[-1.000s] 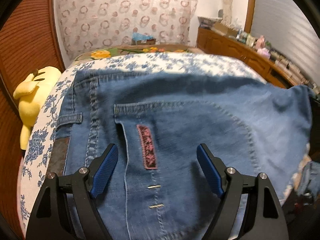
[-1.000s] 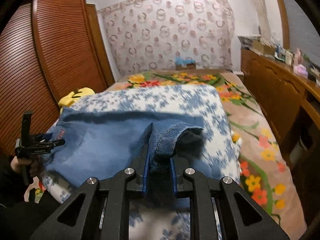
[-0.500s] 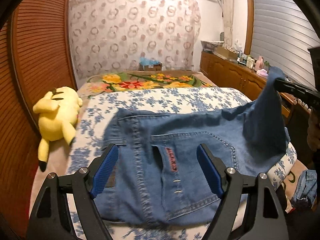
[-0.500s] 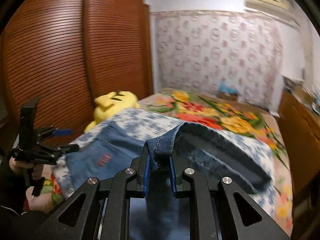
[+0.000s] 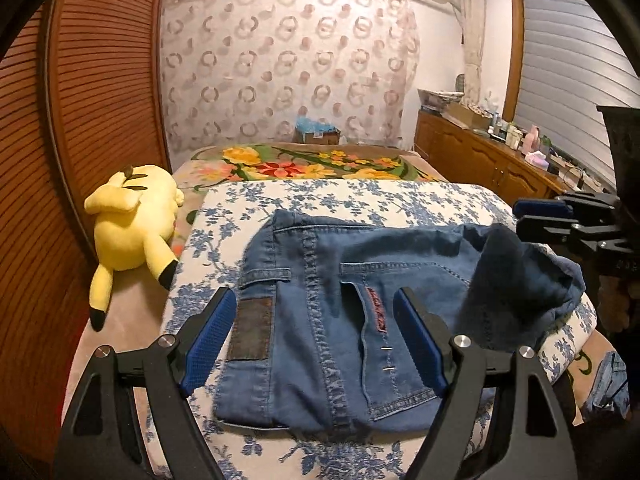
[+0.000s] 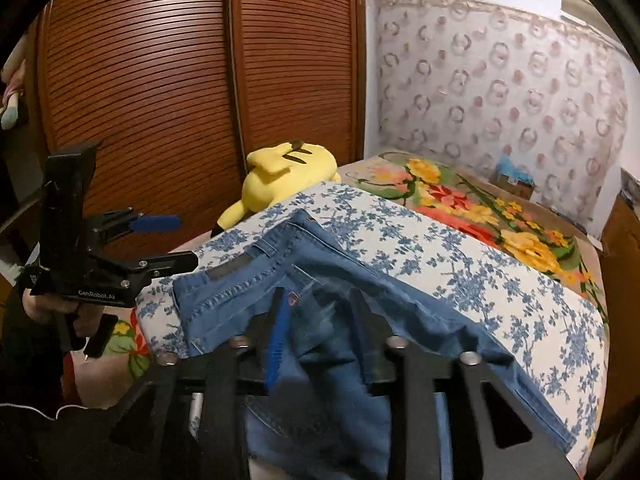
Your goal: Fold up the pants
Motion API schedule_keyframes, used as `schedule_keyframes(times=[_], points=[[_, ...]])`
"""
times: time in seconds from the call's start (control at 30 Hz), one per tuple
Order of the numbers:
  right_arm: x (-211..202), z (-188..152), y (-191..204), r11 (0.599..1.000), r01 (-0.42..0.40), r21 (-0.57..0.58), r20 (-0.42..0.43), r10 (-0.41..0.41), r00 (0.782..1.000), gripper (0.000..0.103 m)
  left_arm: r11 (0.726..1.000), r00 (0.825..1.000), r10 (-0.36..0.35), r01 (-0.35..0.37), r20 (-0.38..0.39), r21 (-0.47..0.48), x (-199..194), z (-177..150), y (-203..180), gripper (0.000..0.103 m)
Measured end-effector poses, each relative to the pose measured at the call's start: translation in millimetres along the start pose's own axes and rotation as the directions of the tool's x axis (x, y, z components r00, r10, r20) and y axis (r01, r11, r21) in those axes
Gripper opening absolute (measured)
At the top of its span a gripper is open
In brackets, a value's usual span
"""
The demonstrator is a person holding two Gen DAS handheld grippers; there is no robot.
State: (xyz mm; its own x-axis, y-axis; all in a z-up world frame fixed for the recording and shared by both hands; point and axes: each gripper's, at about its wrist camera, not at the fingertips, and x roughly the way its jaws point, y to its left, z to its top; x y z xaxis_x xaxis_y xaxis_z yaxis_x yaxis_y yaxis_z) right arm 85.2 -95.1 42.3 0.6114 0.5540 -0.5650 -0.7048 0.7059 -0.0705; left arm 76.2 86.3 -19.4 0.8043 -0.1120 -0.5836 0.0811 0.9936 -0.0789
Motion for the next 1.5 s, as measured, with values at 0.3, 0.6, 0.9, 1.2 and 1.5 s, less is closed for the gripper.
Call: schedule_keyframes(times=[0.3, 0.6, 0.9, 1.2, 1.5], points=[[-32, -23, -10, 0.992, 0.096, 0.08, 0.011, -0.097, 0.995, 0.045, 0.997, 0.997, -0.07, 0.071, -0.033, 0.034, 17, -2, -32, 0.082], [-44, -58, -14, 0.974, 0.157, 0.161, -0.081, -0.145, 0.986, 0.049, 0.984, 0.982, -0.152, 0.16, -0.11, 0.072, 42, -13, -67, 0.081], [-34, -77, -22, 0.952, 0.166, 0.257, -0.154, -0.129, 0.98, 0.051, 0.965, 0.958, -0.23, 0.247, -0.168, 0.087, 60, -21, -84, 0.063], [-22, -70, -27, 0.96, 0.077, 0.269, -0.137, -0.041, 0.99, 0.011, 0.949, 0.945, -0.279, 0.298, -0.169, 0.1, 57, -22, -91, 0.015], [-46, -1, -24, 0.984, 0.026, 0.178, 0.052, -0.036, 0.998, 0.003, 0.956, 0.96, -0.28, 0.279, -0.002, 0.086, -14, -1, -70, 0.013]])
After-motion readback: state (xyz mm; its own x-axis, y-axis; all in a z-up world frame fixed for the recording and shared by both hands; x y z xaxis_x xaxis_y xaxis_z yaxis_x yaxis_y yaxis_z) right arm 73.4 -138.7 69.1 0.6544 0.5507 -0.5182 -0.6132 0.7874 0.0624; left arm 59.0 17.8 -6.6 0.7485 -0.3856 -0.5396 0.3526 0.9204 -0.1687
